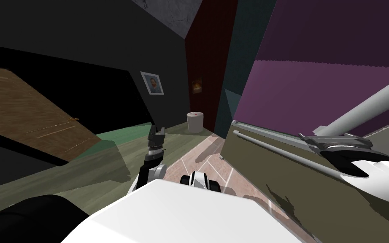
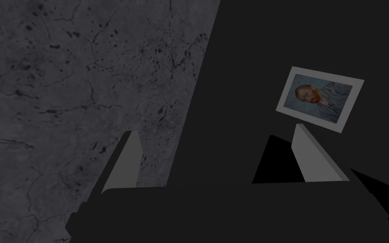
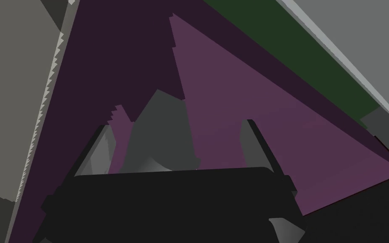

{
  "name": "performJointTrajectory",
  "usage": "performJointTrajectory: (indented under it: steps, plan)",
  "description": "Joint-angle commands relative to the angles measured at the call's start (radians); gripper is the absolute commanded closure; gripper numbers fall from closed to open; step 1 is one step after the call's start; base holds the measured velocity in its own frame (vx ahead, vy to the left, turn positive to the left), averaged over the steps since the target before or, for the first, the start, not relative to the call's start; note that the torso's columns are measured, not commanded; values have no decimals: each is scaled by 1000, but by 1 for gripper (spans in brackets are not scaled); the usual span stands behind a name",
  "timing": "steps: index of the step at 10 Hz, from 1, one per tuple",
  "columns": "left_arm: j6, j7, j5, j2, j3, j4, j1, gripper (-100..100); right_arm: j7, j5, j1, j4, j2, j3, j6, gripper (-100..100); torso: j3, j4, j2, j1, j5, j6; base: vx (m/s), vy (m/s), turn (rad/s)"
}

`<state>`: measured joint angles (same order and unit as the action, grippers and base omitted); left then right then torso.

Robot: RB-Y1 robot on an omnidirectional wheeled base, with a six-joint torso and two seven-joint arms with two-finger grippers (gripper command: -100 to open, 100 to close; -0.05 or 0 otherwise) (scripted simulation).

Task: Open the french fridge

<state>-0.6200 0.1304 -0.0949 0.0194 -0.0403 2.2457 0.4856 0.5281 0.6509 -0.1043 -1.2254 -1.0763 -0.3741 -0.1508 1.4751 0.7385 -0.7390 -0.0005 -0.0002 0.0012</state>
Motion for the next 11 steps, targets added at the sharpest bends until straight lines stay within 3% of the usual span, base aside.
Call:
performJointTrajectory:
  steps: [1,4,6,7,11]
  plan:
    - [0,0,0,0,0,0,0,0,62,-44,17,28,-3,-5,-10,-100,1,0,1,1,0,-1,-68,-5,102]
    - [0,0,0,0,0,0,0,0,147,-110,50,78,0,-16,-23,-100,2,-1,2,0,0,0,-68,-9,143]
    - [0,0,0,0,0,0,0,0,142,-105,46,75,0,-17,-20,-100,1,0,1,0,0,-1,-41,-10,49]
    - [0,0,0,0,0,0,0,0,107,-77,33,53,-1,-10,-17,100,2,-1,3,1,0,-1,47,6,-206]
    - [0,0,0,0,0,0,1,0,17,-11,0,3,-4,1,-4,100,1,-1,2,3,1,-3,94,20,-164]
